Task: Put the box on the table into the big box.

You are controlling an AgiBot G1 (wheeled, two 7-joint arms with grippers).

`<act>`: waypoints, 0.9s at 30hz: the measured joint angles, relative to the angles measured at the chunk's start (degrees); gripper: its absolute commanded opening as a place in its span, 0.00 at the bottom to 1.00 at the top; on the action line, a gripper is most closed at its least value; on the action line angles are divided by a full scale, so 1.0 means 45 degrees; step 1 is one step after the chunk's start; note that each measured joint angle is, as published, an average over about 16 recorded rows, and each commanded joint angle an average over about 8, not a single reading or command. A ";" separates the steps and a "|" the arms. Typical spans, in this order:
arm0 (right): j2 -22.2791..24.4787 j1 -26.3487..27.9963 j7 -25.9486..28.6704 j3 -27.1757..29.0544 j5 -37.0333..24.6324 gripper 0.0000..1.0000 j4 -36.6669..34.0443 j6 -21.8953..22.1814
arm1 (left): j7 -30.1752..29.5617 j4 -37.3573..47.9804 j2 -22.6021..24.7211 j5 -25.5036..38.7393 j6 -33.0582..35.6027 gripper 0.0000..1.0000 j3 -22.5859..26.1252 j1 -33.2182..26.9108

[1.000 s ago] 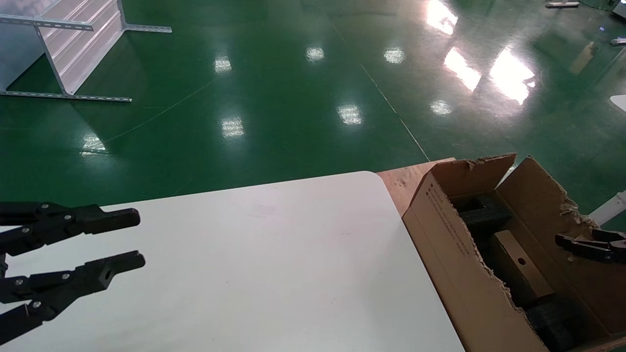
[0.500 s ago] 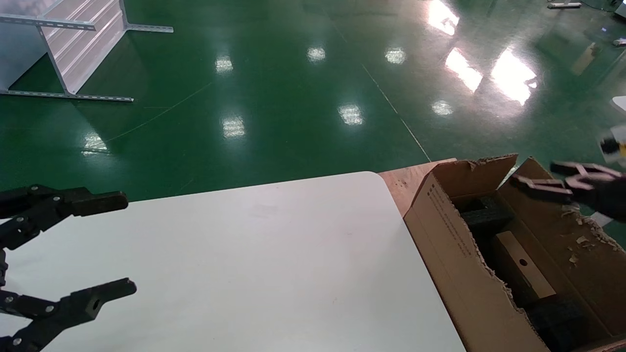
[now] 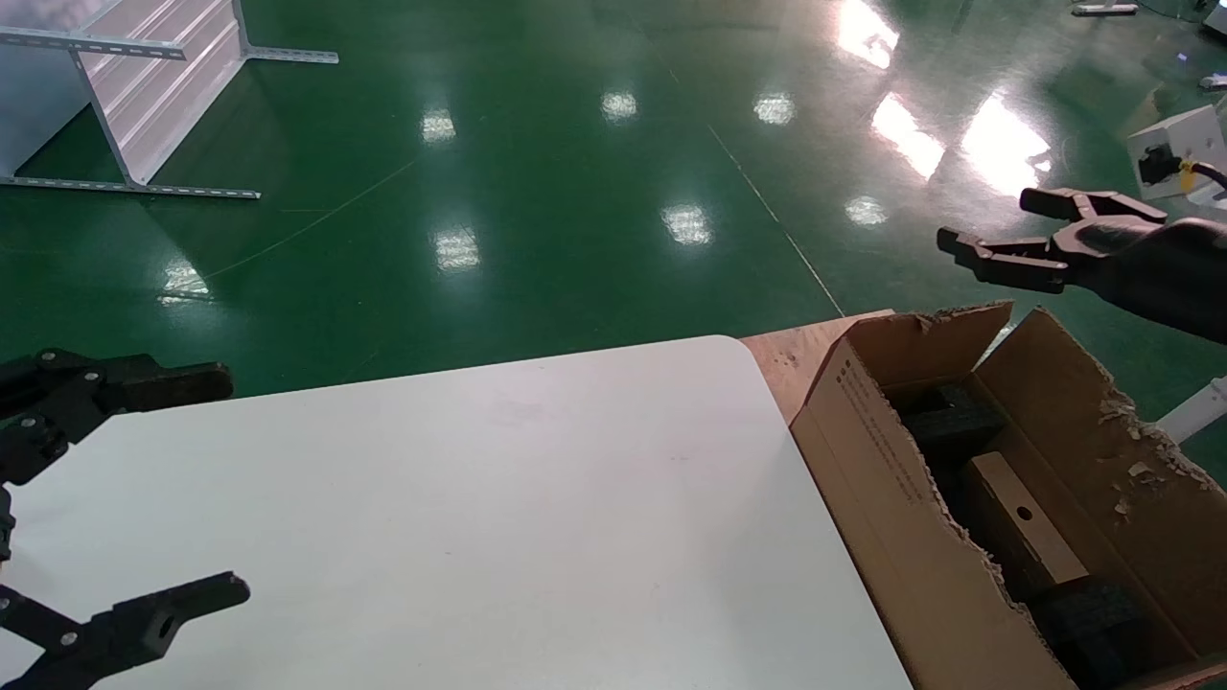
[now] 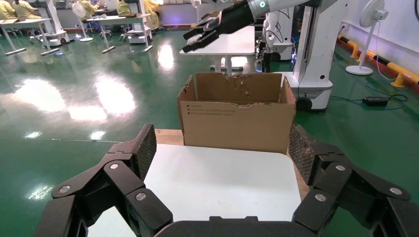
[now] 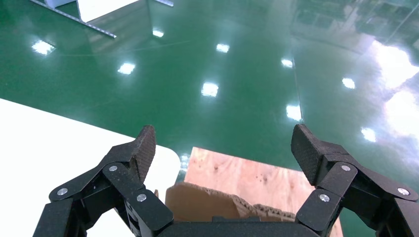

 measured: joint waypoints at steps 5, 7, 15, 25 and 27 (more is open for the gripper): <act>-0.0096 -0.0029 -0.0026 0.0214 -0.0047 1.00 0.0089 -0.0059 | 0.0001 0.0002 -0.0001 -0.0001 -0.0001 1.00 0.0001 0.0000; -0.0159 -0.0133 0.0025 0.0361 -0.0110 1.00 0.0098 -0.0196 | 0.0001 0.0002 -0.0001 -0.0002 0.0000 1.00 0.0001 0.0000; -0.0711 -0.0811 0.0263 0.1640 -0.0585 1.00 0.0325 -0.1194 | 0.0004 0.0005 -0.0001 -0.0005 0.0001 1.00 0.0005 -0.0003; -0.1803 -0.2043 0.0650 0.4159 -0.1496 1.00 0.0837 -0.3055 | 0.0007 0.0008 -0.0002 -0.0008 0.0001 1.00 0.0011 -0.0006; -0.2022 -0.2290 0.0728 0.4665 -0.1679 1.00 0.0940 -0.3429 | 0.0008 0.0008 -0.0002 -0.0009 0.0000 1.00 0.0012 -0.0006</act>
